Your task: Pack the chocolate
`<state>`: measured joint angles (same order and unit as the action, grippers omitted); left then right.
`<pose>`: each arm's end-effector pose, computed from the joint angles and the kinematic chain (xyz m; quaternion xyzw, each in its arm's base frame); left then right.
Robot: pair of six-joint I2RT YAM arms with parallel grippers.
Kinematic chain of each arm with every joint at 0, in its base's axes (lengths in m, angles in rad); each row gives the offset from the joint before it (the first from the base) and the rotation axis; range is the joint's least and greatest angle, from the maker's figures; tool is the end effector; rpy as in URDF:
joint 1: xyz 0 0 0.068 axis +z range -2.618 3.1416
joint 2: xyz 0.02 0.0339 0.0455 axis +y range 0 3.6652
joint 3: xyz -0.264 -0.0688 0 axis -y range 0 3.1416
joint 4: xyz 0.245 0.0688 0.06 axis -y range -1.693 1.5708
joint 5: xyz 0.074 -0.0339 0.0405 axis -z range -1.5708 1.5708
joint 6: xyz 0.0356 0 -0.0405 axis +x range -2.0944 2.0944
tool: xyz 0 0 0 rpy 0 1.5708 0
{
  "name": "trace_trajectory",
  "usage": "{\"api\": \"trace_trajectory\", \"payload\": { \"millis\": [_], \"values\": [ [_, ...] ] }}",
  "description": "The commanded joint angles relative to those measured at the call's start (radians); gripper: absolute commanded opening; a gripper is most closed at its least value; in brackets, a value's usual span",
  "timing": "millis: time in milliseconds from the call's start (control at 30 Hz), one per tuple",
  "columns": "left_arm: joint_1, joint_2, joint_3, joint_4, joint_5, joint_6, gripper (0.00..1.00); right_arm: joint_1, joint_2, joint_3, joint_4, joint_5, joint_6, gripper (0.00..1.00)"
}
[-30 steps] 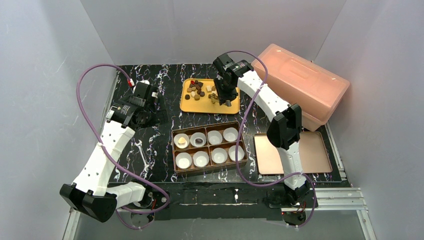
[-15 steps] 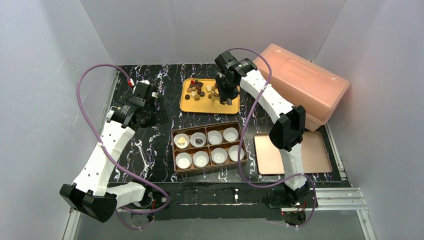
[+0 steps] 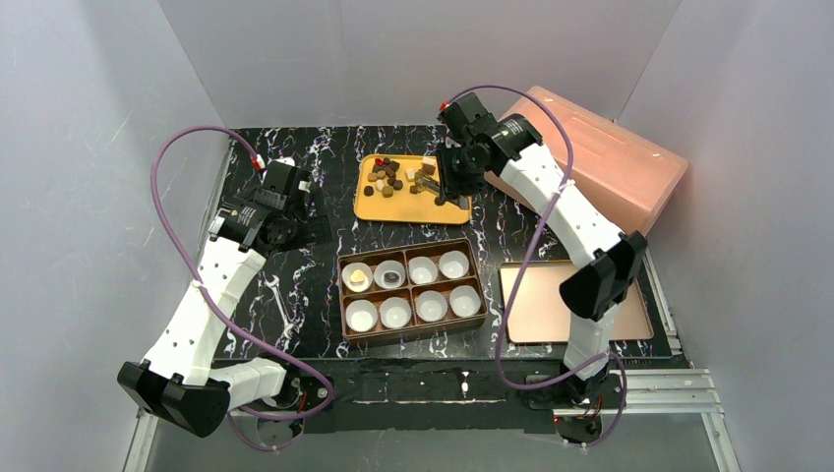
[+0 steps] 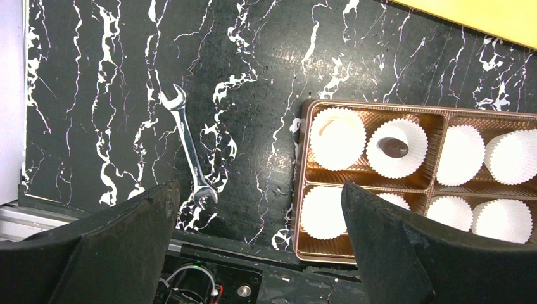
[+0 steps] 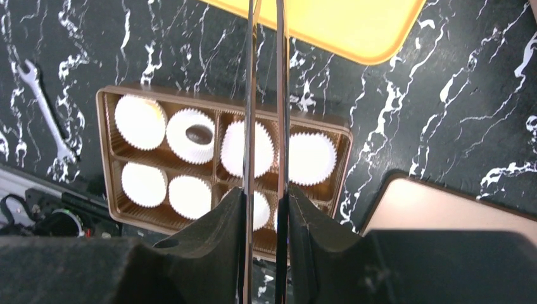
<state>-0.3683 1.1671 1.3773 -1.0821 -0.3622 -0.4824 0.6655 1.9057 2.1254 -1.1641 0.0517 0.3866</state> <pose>0.2027 -0.0647 0.3839 -0.1143 0.9192 0.0152 0.3766 0.3134 0.2437 0.3860 -0.1243 0.9429 0.1334 0.2787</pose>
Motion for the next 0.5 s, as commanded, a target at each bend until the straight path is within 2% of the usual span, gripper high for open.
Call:
{"api": "trace_trajectory", "payload": {
  "millis": [0,300,467],
  "values": [
    [0.006,-0.012,0.016,-0.004,-0.004,0.002,1.0,0.038,-0.138,-0.07,-0.006,-0.01,0.018,0.3],
    [0.006,-0.013,0.013,-0.001,0.003,0.001,1.0,0.116,-0.346,-0.298,-0.004,-0.023,0.069,0.3],
    [0.006,-0.012,0.014,0.001,0.007,0.001,0.99,0.16,-0.407,-0.4,-0.005,-0.039,0.104,0.3]
  ]
}}
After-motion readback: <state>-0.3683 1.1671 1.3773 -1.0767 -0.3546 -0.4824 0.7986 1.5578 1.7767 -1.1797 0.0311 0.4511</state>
